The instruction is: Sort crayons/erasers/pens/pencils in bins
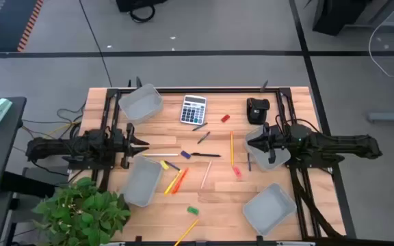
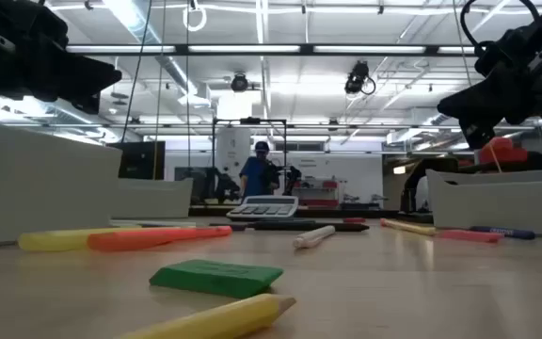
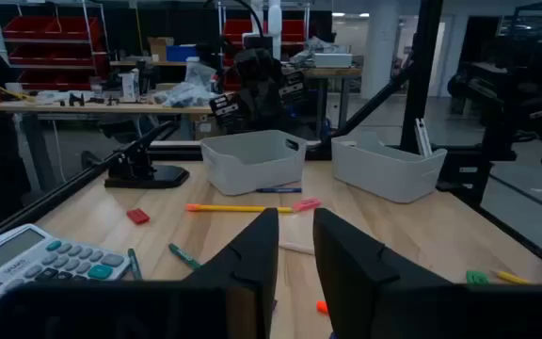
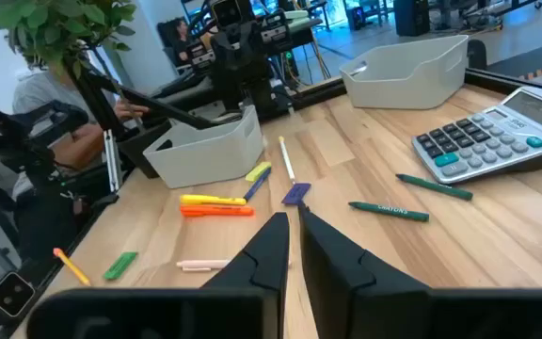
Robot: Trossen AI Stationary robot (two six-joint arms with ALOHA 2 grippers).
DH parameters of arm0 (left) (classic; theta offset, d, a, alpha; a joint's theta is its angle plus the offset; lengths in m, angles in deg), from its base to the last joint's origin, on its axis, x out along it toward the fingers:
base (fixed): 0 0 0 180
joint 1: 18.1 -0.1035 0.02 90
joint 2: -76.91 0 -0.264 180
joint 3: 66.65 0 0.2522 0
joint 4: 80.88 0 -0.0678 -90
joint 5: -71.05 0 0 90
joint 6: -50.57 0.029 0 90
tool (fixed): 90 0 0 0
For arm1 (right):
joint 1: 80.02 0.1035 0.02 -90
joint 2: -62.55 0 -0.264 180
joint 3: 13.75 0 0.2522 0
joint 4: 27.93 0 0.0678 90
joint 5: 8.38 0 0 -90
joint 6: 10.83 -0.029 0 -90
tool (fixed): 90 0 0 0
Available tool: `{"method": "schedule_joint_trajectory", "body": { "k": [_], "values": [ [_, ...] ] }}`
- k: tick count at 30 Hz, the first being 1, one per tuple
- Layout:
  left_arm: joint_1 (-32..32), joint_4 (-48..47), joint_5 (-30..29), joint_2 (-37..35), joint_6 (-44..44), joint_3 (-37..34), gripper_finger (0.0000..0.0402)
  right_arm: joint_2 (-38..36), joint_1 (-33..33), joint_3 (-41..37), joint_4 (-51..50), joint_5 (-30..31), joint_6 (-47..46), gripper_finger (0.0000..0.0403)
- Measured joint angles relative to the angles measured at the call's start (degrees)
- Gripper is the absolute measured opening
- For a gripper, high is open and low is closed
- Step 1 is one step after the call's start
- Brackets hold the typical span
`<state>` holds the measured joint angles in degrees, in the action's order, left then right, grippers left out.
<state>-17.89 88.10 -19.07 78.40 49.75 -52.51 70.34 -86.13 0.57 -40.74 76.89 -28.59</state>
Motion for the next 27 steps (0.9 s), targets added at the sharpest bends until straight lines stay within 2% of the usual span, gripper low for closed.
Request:
{"method": "schedule_joint_trajectory", "body": {
  "k": [27],
  "values": [
    [0.00, 0.00, 0.00, 0.00, -0.02, 0.00, 0.0086, 0.00, 0.02, 0.02, 0.00, 0.00, 0.00, 0.0041]
  ]
}}
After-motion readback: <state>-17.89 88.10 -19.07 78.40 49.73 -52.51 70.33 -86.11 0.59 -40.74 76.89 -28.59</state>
